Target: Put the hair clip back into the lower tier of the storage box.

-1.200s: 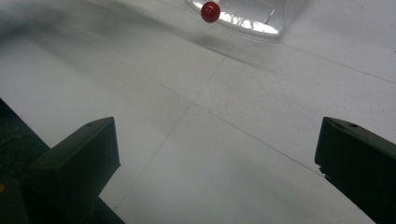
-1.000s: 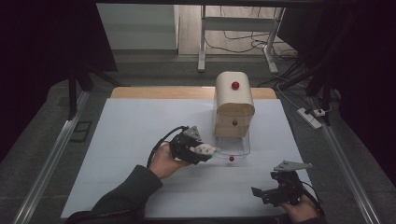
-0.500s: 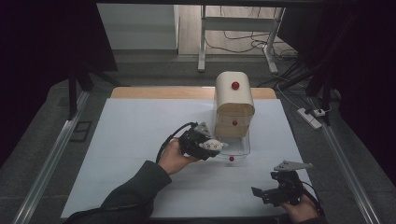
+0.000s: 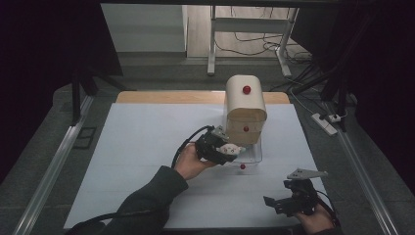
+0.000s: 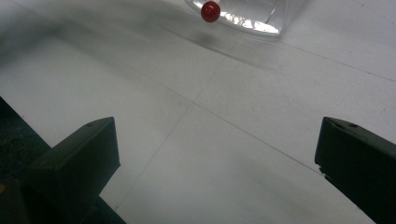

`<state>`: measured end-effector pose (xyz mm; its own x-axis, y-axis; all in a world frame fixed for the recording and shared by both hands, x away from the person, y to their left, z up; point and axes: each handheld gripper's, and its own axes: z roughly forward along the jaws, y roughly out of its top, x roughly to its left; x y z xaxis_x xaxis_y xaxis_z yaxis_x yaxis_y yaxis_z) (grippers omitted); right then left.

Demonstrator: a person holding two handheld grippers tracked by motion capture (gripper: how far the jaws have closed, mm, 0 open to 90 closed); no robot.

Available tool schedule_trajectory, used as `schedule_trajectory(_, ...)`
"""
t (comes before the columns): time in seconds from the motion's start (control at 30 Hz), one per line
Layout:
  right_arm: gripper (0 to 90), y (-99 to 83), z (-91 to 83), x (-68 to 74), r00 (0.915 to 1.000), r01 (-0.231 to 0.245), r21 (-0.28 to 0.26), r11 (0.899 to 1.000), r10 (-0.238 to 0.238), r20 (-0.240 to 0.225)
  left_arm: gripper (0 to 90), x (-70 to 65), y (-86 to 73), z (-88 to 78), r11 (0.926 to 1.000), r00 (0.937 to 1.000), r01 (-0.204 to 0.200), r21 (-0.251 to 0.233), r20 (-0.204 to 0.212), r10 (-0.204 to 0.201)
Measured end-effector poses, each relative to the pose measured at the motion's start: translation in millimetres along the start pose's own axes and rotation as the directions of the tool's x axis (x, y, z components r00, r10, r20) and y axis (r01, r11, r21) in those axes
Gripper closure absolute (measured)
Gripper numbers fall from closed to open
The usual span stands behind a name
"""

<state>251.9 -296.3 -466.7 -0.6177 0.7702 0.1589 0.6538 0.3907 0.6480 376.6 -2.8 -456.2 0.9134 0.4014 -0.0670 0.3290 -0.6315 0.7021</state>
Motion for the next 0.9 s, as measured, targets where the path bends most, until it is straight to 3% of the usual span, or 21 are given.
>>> schedule_trajectory(0.47, 0.0, -0.2, -0.1, 0.1, 1.0, -0.001, -0.001, 1.0, 0.001, -0.001, 43.3, -1.1, 9.2, 21.3, 0.9999, 0.9997, -0.002, 0.01, -0.026, 0.003)
schedule_trajectory(0.9, 0.0, -0.3, -0.4, 0.0, 1.0, 0.004, 0.0, 1.0, -0.004, -0.002, 41.6, -2.1, 11.3, 38.2, 0.9993, 0.9957, -0.01, 0.035, -0.091, 0.013)
